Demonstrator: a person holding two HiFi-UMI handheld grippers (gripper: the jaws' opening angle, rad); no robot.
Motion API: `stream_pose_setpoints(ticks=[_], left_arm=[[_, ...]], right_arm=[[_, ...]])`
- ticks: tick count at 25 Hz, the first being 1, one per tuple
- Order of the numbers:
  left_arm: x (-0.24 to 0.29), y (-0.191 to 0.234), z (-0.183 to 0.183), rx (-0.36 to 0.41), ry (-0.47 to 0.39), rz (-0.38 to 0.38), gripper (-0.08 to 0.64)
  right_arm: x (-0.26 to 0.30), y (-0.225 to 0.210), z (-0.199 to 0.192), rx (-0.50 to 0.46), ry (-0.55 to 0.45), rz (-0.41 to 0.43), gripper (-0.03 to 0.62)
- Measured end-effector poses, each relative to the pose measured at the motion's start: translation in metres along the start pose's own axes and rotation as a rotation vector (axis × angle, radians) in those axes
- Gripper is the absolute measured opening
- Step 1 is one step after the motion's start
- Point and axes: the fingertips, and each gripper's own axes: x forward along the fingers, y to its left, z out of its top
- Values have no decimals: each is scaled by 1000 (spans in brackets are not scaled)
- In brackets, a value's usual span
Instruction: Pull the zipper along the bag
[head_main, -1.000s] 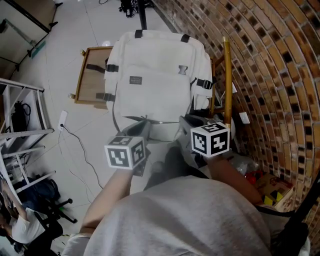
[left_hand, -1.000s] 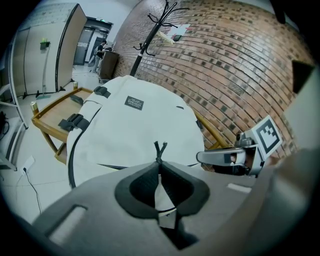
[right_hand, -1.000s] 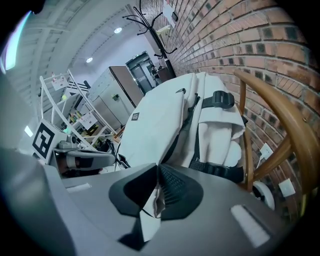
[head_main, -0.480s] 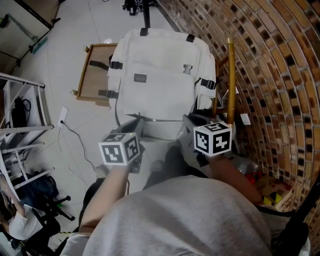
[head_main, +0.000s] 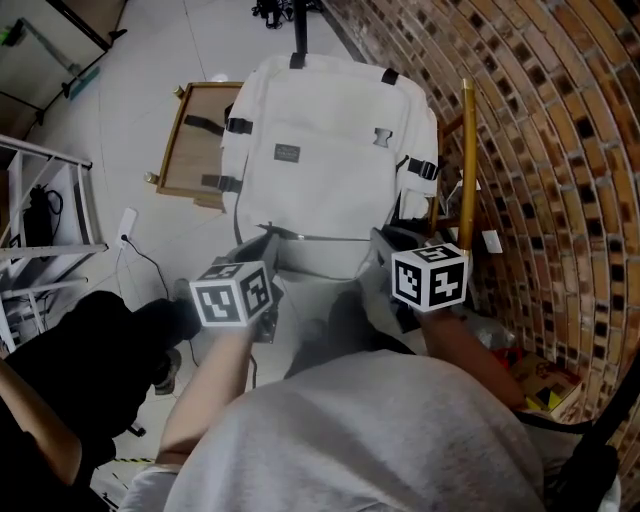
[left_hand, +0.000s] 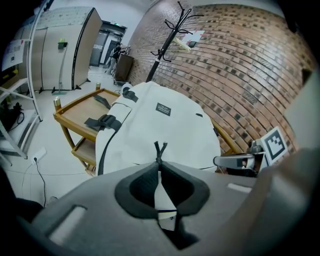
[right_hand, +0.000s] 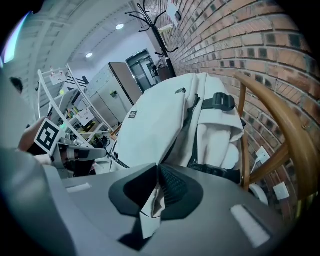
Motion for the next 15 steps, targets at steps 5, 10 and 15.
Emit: stream_pose_setpoints(ticks=[5,10,15], left_arm=[[-1,2,0,-2,-7,9,21],[-4,12,4,-8,-20,43,21],[-7,25,5,-15,-32,80,21]], right_arm=[[0,0,0,-14,2,-8,18],[0,-2,0,-22,0,-17,18],[0,-3,-1,-20,-3,-20,18]])
